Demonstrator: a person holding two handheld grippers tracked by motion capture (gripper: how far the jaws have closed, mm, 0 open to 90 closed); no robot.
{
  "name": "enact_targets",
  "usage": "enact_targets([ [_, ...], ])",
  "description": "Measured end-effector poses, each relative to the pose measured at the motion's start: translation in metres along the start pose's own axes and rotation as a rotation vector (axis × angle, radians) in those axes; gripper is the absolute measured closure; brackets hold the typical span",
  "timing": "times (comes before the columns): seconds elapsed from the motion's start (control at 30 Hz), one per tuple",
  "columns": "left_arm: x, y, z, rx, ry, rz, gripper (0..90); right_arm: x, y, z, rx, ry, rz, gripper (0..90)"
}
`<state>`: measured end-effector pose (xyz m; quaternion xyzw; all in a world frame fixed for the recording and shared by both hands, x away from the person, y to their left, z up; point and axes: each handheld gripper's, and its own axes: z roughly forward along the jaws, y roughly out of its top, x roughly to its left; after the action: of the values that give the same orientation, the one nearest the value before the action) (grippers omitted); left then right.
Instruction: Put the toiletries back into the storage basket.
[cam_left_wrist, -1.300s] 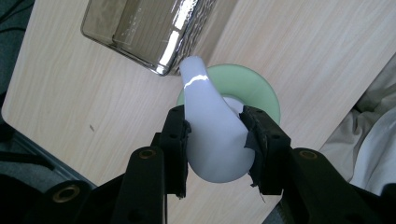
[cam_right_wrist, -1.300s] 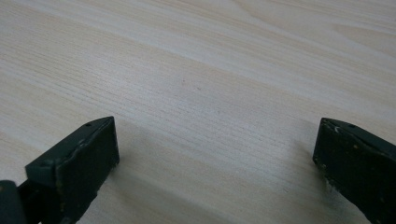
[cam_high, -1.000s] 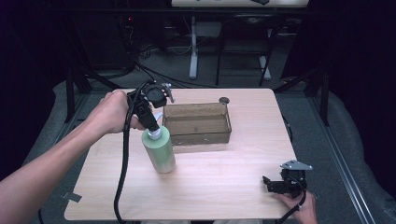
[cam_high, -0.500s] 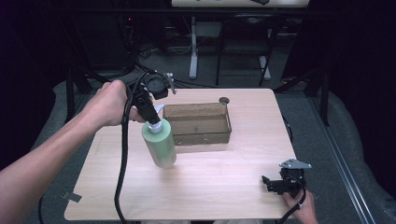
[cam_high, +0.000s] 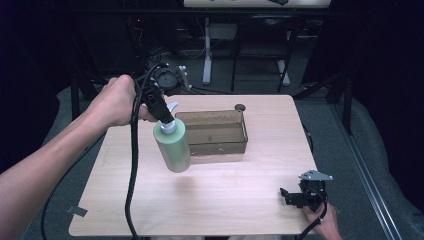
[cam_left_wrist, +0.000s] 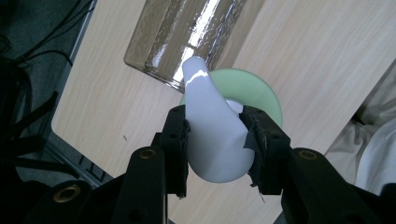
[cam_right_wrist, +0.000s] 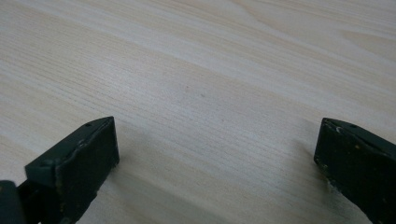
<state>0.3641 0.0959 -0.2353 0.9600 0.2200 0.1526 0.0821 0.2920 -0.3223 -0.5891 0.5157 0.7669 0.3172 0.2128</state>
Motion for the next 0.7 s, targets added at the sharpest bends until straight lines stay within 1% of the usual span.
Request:
enact_targets([
  [0.07, 0.001, 0.0, 0.001, -0.007, 0.003, -0.013, 63.2, 0.0, 0.0, 0.0, 0.002, 0.0, -0.002, 0.0],
  [0.1, 0.002, 0.0, 0.002, -0.004, 0.004, -0.012, 63.2, 0.0, 0.0, 0.0, 0.0, -0.001, 0.001, 0.0],
  [0.13, 0.003, 0.002, 0.001, 0.008, 0.008, -0.008, 63.2, 0.0, 0.0, 0.0, 0.001, -0.001, 0.002, 0.0],
  [0.2, 0.003, 0.004, -0.002, 0.008, 0.005, -0.007, 63.2, 0.002, 0.0, 0.0, 0.002, -0.014, 0.013, 0.0],
  [0.23, 0.003, 0.004, -0.003, -0.009, 0.006, -0.011, 63.2, 0.003, 0.001, 0.001, 0.0, -0.02, 0.023, 0.0],
  [0.27, 0.004, 0.005, -0.004, -0.01, 0.005, -0.012, 63.2, 0.004, 0.002, 0.002, 0.004, -0.026, 0.029, 0.0],
  [0.3, 0.005, 0.005, -0.005, -0.001, 0.008, -0.009, 63.2, 0.004, 0.003, 0.003, 0.007, -0.023, 0.028, 0.0],
  [0.37, 0.008, 0.007, -0.007, -0.002, 0.008, -0.011, 63.2, 0.005, 0.005, 0.004, 0.015, -0.026, 0.03, 0.0],
  [0.43, 0.01, 0.009, -0.01, -0.019, 0.005, -0.018, 63.2, 0.004, 0.006, 0.004, 0.016, -0.025, 0.028, 0.0],
  [0.47, 0.012, 0.01, -0.01, -0.007, 0.008, -0.014, 63.2, 0.005, 0.006, 0.004, 0.014, -0.028, 0.028, 0.0],
  [0.53, 0.015, 0.01, -0.01, -0.007, 0.014, -0.024, 63.2, 0.006, 0.005, 0.004, 0.006, -0.036, 0.038, 0.0],
  [0.6, 0.018, 0.01, -0.01, -0.011, 0.019, -0.035, 63.2, 0.006, 0.004, 0.004, 0.006, -0.04, 0.034, 0.0],
  [0.7, 0.021, 0.01, -0.009, 0.001, 0.028, -0.041, 63.2, 0.006, 0.004, 0.004, 0.003, -0.038, 0.036, 0.0],
])
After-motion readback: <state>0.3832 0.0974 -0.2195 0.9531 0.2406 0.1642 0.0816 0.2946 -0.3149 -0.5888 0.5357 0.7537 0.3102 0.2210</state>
